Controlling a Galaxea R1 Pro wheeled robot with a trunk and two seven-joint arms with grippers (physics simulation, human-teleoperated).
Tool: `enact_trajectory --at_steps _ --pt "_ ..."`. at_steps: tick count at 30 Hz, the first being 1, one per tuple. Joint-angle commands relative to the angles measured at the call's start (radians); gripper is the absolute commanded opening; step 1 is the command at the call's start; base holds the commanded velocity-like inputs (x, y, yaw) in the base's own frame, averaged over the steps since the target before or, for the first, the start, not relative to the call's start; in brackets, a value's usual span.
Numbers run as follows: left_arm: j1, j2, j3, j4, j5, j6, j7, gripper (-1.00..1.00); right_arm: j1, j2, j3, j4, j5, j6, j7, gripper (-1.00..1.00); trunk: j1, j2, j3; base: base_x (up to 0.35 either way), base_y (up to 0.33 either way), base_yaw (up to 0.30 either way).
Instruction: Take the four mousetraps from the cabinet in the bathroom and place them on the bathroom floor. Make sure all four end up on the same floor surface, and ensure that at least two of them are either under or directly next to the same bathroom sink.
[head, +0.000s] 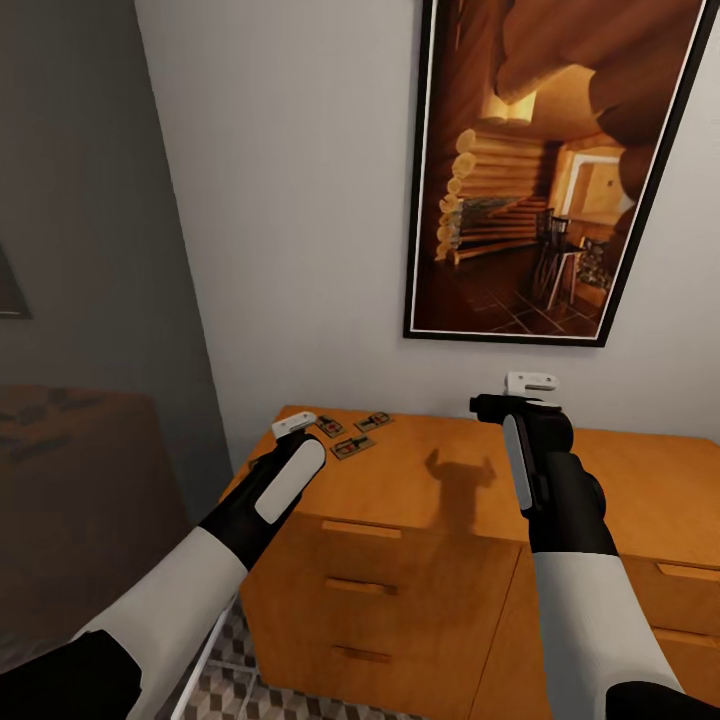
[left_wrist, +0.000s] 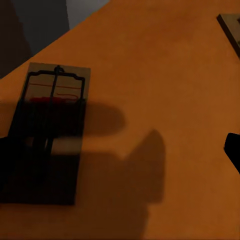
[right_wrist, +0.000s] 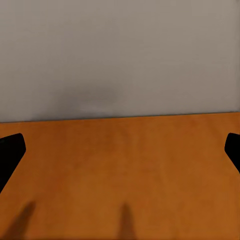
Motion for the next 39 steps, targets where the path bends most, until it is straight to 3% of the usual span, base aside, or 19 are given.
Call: enact_trajectory --at_steps 1,24,39 --pt "-0.001 0.001 -0.002 -0.001 0.002 0.009 0.006 1.00 -0.001 0.001 -0.001 -0.001 0.009 0.005 0.005 1.00 0.000 -0.001 -0.001 0.001 -0.002 0.000" --pt "-0.001 0.008 0.004 0.005 -0.001 0.015 0.012 1.00 -0.001 -0.001 -0.001 0.001 0.006 0.004 0.004 1.00 0.000 -0.001 -0.001 0.000 0.000 0.000" --pt "-0.001 0.035 0.002 0.017 -0.003 0.016 0.012 1.00 -0.001 0.000 -0.001 0.001 0.006 0.004 0.004 1.00 0.000 -0.001 -0.001 0.000 0.000 0.000"
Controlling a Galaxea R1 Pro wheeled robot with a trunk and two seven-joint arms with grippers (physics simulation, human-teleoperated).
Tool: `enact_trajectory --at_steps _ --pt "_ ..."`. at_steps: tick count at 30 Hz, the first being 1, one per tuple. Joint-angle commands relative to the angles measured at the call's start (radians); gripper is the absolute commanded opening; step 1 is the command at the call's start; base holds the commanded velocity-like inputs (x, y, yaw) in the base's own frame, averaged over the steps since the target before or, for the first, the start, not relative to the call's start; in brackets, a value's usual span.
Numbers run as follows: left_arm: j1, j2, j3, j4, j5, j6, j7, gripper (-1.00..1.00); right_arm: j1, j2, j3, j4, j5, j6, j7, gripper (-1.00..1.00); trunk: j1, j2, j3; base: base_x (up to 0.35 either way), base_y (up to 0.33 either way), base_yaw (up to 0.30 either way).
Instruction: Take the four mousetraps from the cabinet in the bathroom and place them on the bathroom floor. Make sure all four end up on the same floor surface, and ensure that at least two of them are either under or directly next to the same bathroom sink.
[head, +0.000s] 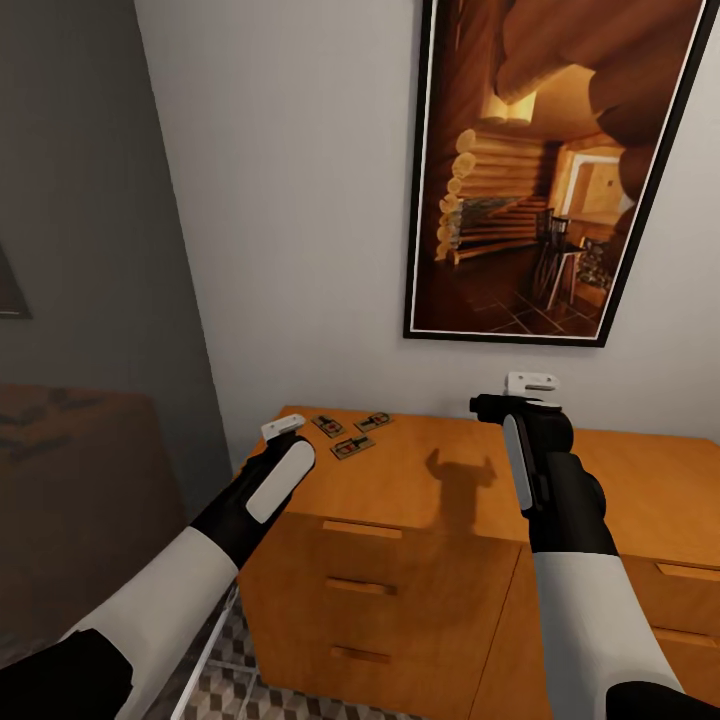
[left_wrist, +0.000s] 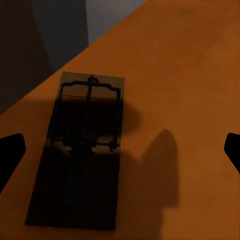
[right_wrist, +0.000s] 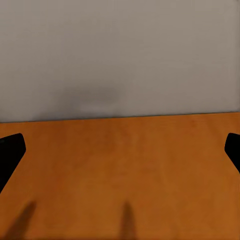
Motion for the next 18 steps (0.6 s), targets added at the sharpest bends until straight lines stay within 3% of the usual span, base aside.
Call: enact_trajectory --at_steps 1,12,18 --pt "-0.001 0.001 -0.002 -0.001 0.002 0.009 0.006 1.00 -0.001 0.001 -0.001 -0.001 0.009 0.005 0.004 1.00 0.000 -0.001 -0.001 0.000 0.000 0.000" --pt "-0.001 0.003 -0.004 0.003 0.004 0.009 0.005 1.00 -0.001 0.001 -0.001 -0.001 0.009 0.005 0.004 1.00 0.000 -0.001 -0.001 0.000 0.000 0.000" --pt "-0.001 0.002 -0.005 0.059 0.006 0.005 -0.002 1.00 -0.001 0.001 -0.002 -0.001 0.009 0.005 0.004 1.00 0.000 -0.001 -0.001 0.000 0.000 0.000"
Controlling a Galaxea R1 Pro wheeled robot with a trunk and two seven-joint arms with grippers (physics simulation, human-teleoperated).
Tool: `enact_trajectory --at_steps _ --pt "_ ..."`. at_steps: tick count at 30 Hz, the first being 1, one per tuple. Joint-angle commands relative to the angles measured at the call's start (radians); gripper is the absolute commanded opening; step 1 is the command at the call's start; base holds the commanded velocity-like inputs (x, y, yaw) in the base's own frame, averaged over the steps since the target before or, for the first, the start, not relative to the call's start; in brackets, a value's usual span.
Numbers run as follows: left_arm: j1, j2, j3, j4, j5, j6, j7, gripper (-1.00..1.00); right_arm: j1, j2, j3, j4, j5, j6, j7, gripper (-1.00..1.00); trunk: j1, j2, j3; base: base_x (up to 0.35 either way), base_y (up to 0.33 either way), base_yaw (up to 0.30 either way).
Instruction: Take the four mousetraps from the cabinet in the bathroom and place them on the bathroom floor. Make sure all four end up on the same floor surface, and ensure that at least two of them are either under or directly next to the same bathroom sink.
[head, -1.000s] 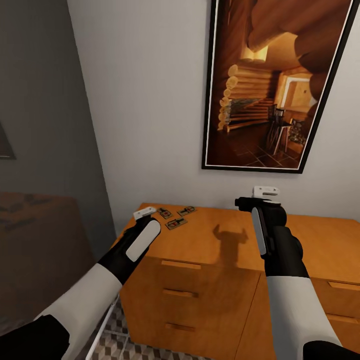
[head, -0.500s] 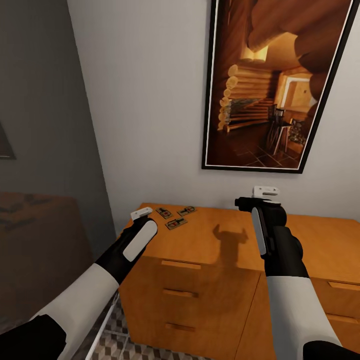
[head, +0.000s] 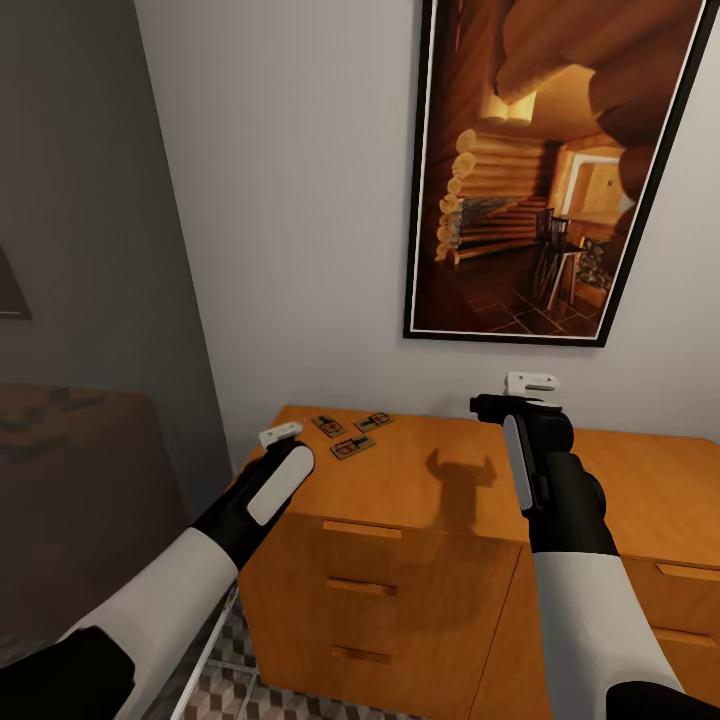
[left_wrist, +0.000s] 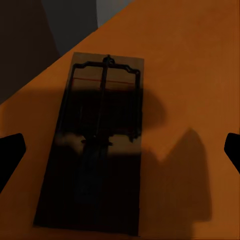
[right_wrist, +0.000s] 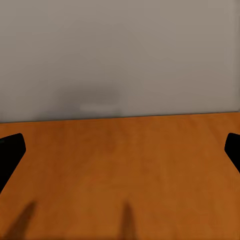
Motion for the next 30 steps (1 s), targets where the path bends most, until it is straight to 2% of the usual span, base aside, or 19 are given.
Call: enact_trajectory --at_steps 1,5,20,21,30 --pt "-0.001 0.000 -0.002 0.008 0.003 0.009 0.005 1.00 -0.001 0.001 -0.001 -0.001 0.009 0.005 0.004 1.00 0.000 -0.001 -0.001 0.000 0.000 0.000" --pt "-0.001 0.000 -0.001 0.041 0.004 0.005 0.003 1.00 -0.001 0.001 -0.002 -0.001 0.009 0.005 0.004 1.00 0.000 -0.001 -0.001 0.000 0.000 0.000" --pt "0.000 0.002 -0.003 0.049 0.003 0.005 0.002 1.00 -0.001 0.001 -0.002 -0.001 0.009 0.005 0.004 1.00 0.000 -0.001 -0.001 0.000 0.000 0.000" --pt "0.000 0.002 -0.003 0.049 0.003 0.005 0.002 -1.00 -0.001 0.001 -0.002 -0.001 0.009 0.005 0.004 1.00 0.000 -0.001 -0.001 0.000 0.000 0.000" --pt "0.000 0.000 -0.004 0.048 0.003 0.005 0.002 -1.00 -0.001 0.000 -0.002 -0.001 0.009 0.005 0.004 1.00 0.000 -0.001 -0.001 0.000 0.000 0.000"
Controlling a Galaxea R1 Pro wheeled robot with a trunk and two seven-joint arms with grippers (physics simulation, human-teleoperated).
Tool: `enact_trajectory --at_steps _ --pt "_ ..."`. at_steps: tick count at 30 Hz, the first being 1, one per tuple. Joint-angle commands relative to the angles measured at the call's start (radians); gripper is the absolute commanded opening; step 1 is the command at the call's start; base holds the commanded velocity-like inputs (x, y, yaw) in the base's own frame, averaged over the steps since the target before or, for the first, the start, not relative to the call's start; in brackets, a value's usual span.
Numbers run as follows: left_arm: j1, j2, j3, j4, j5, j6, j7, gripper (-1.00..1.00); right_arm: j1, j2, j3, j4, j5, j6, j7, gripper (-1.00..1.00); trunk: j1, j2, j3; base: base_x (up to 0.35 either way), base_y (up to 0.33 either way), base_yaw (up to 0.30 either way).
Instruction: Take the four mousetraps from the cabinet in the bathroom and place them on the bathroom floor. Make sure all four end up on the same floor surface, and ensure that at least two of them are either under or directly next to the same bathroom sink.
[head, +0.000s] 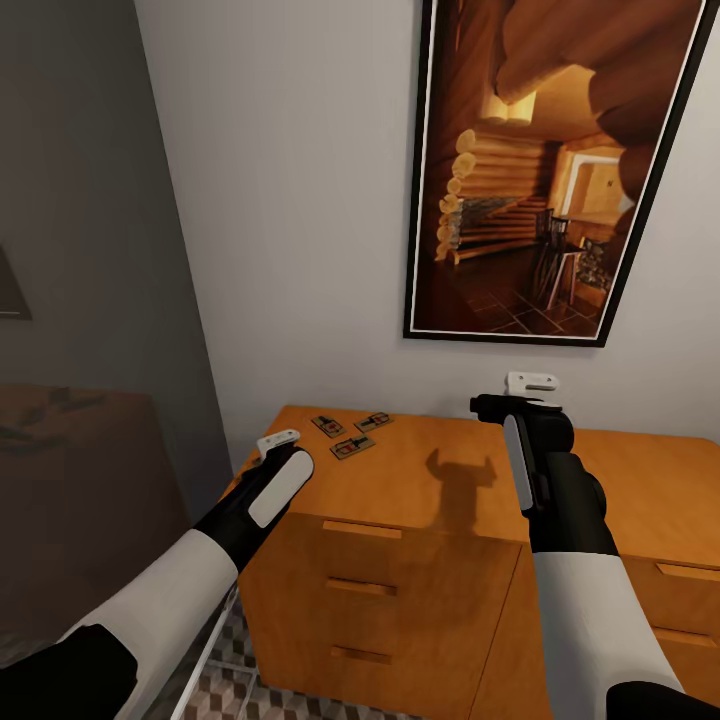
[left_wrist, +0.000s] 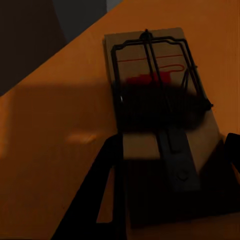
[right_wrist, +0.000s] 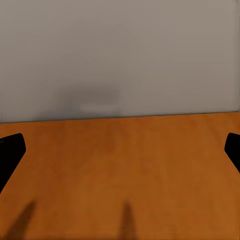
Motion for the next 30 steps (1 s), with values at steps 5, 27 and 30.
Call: enact_trajectory --at_steps 5,27,30 --pt "-0.001 0.000 -0.002 -0.004 0.008 0.014 0.007 -1.00 -0.001 0.001 -0.001 -0.001 0.009 0.005 0.004 1.00 0.000 -0.001 -0.001 0.000 0.000 0.000" --pt "0.027 0.068 -0.004 -0.367 0.000 0.023 0.012 -1.00 -0.001 0.004 0.001 0.003 0.010 0.002 0.003 1.00 0.000 -0.001 -0.001 0.000 0.000 0.000" --pt "0.028 0.069 -0.004 -0.376 -0.001 0.024 0.014 -1.00 -0.001 0.006 0.005 0.014 0.011 0.002 0.003 1.00 0.000 -0.001 -0.001 0.000 0.000 0.000"
